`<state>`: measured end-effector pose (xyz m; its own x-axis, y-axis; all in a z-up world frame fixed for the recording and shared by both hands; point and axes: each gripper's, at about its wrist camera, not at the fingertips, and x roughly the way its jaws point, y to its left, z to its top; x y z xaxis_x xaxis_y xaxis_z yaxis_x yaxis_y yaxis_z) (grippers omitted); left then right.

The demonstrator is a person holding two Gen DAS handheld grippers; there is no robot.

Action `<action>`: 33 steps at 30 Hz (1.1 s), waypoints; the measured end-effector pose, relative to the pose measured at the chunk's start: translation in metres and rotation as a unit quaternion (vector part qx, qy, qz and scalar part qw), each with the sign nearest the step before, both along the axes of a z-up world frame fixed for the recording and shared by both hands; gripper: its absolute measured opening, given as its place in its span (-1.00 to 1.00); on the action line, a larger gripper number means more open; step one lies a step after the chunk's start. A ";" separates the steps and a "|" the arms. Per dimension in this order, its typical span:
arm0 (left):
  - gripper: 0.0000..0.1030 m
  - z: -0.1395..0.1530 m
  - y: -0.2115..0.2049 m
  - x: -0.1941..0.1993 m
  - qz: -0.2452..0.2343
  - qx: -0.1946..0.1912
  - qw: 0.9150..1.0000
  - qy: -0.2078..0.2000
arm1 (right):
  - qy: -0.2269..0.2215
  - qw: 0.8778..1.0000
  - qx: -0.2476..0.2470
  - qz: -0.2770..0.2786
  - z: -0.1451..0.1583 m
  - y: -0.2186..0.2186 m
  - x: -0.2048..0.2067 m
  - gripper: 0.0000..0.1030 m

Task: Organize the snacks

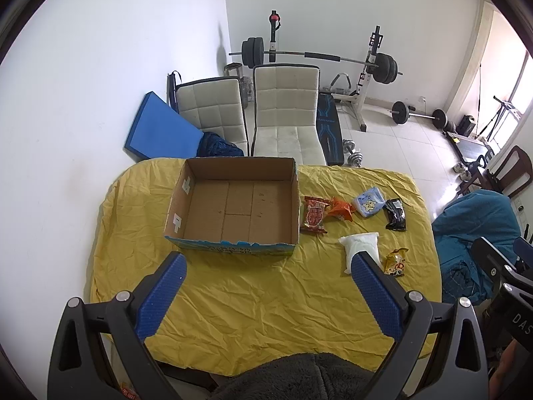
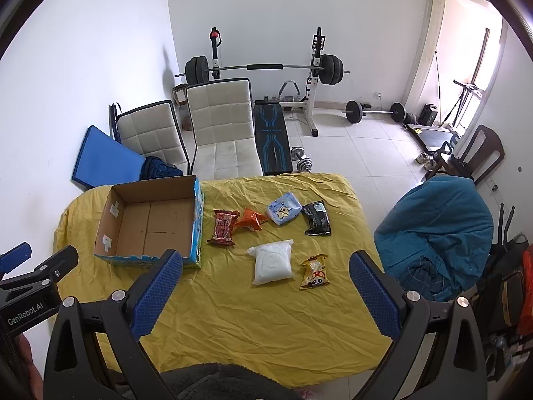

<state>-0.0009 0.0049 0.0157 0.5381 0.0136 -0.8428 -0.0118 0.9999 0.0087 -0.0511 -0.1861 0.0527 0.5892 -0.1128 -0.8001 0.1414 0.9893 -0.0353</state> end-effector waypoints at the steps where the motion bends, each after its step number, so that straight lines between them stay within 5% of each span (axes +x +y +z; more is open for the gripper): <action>1: 0.97 -0.001 -0.001 -0.001 0.001 0.001 1.000 -0.001 | 0.001 1.000 0.000 0.000 0.000 0.000 0.000 0.98; 33: 0.97 -0.017 0.003 0.000 0.004 -0.010 1.000 0.016 | 0.012 1.000 -0.006 -0.002 -0.009 0.000 0.009 0.98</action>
